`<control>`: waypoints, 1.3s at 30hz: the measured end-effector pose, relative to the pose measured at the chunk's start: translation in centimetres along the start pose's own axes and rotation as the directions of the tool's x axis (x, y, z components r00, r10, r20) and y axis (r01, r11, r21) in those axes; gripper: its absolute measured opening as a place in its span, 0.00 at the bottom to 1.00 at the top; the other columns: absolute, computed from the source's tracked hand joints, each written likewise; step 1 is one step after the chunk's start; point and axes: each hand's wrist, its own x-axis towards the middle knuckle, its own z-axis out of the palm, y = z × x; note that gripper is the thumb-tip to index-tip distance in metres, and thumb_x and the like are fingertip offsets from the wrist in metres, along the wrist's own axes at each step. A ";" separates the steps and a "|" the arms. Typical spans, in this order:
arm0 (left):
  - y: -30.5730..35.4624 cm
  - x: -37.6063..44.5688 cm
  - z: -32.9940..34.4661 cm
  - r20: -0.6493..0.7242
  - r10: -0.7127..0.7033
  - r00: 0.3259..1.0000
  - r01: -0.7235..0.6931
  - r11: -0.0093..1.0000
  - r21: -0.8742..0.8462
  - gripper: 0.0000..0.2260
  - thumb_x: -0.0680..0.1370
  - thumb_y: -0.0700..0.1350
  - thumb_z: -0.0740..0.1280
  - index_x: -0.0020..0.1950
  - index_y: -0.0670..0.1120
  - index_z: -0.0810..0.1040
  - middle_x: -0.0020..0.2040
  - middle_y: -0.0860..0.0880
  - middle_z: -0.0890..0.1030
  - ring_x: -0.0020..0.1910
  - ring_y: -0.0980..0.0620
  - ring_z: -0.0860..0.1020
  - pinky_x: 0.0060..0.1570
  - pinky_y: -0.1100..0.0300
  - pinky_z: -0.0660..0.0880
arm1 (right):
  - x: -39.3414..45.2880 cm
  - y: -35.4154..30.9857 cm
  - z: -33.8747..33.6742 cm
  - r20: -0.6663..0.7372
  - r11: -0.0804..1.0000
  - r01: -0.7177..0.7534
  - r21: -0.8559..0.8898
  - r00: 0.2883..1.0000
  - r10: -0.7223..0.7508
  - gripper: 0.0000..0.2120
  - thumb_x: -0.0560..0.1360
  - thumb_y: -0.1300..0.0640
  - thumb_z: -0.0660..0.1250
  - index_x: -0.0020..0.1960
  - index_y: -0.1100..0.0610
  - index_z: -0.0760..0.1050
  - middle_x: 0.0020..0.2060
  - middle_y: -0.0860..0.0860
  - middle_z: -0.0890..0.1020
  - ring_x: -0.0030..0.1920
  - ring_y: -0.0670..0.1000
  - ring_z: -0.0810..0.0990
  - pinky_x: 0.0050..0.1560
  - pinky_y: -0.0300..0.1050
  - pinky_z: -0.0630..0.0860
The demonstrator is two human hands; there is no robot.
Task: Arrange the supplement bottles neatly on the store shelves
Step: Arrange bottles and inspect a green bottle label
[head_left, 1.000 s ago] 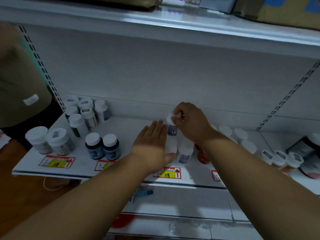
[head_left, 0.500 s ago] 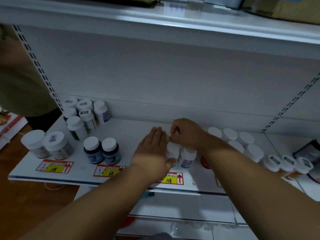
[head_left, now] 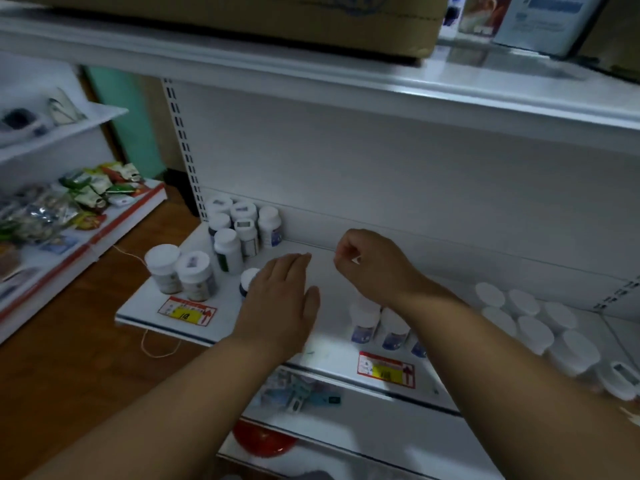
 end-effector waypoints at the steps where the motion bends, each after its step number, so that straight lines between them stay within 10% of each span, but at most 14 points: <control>1: -1.0 -0.1 -0.7 -0.017 -0.014 1.000 0.014 1.000 0.002 0.28 0.77 0.54 0.49 0.71 0.40 0.69 0.66 0.41 0.74 0.65 0.41 0.71 0.66 0.51 0.64 | 0.6 -1.1 0.7 0.005 1.000 0.002 0.004 1.000 -0.002 0.03 0.76 0.54 0.66 0.46 0.53 0.76 0.45 0.50 0.79 0.46 0.48 0.77 0.48 0.45 0.74; 13: -15.9 1.0 -8.3 -0.080 -0.007 0.997 0.007 1.000 0.004 0.21 0.76 0.50 0.53 0.64 0.43 0.75 0.57 0.44 0.78 0.57 0.48 0.71 0.58 0.56 0.66 | 11.3 -12.2 12.2 0.049 0.987 -0.055 -0.153 0.997 0.063 0.14 0.75 0.50 0.67 0.59 0.53 0.73 0.57 0.54 0.72 0.52 0.54 0.75 0.46 0.43 0.68; 22: -20.7 1.2 -9.9 -0.001 0.073 0.997 -0.073 0.997 -0.039 0.19 0.81 0.50 0.58 0.71 0.48 0.67 0.68 0.50 0.71 0.67 0.51 0.66 0.65 0.59 0.62 | 14.4 -12.8 17.0 0.011 0.897 -0.246 -0.368 0.963 0.269 0.11 0.77 0.53 0.63 0.58 0.56 0.71 0.55 0.55 0.74 0.51 0.57 0.77 0.43 0.46 0.71; 28: -21.9 2.0 -9.5 0.002 0.189 0.982 -0.186 0.970 -0.159 0.25 0.78 0.57 0.51 0.70 0.48 0.68 0.65 0.49 0.73 0.64 0.52 0.68 0.60 0.62 0.61 | 10.7 -13.4 13.1 -0.352 0.963 -0.260 0.070 0.897 0.267 0.09 0.73 0.55 0.69 0.48 0.54 0.70 0.46 0.51 0.75 0.43 0.51 0.76 0.39 0.43 0.70; 32: -20.8 2.2 -9.4 -0.041 0.267 0.963 -0.253 0.838 -0.483 0.24 0.77 0.60 0.56 0.69 0.50 0.68 0.61 0.54 0.73 0.60 0.58 0.70 0.58 0.69 0.65 | 7.9 -15.0 11.2 -0.296 0.803 -0.210 0.558 0.853 0.429 0.07 0.74 0.55 0.70 0.44 0.52 0.71 0.42 0.51 0.80 0.44 0.52 0.81 0.44 0.49 0.81; 35: -19.2 2.0 -8.8 0.065 0.186 0.980 -0.088 0.706 -0.702 0.27 0.74 0.66 0.56 0.67 0.54 0.68 0.60 0.54 0.75 0.58 0.57 0.73 0.56 0.64 0.70 | 5.7 -16.3 10.7 -0.214 0.652 -0.147 0.744 0.871 0.441 0.07 0.71 0.53 0.68 0.42 0.55 0.73 0.40 0.52 0.78 0.43 0.52 0.79 0.48 0.52 0.78; 39: -16.0 1.4 -8.0 0.284 0.254 0.925 0.110 0.536 -0.837 0.25 0.71 0.68 0.57 0.64 0.59 0.70 0.57 0.59 0.79 0.56 0.61 0.77 0.55 0.62 0.73 | 2.6 -17.0 9.6 -0.279 0.713 -0.101 0.694 0.875 0.396 0.04 0.75 0.59 0.62 0.47 0.57 0.75 0.42 0.53 0.80 0.43 0.50 0.77 0.45 0.50 0.77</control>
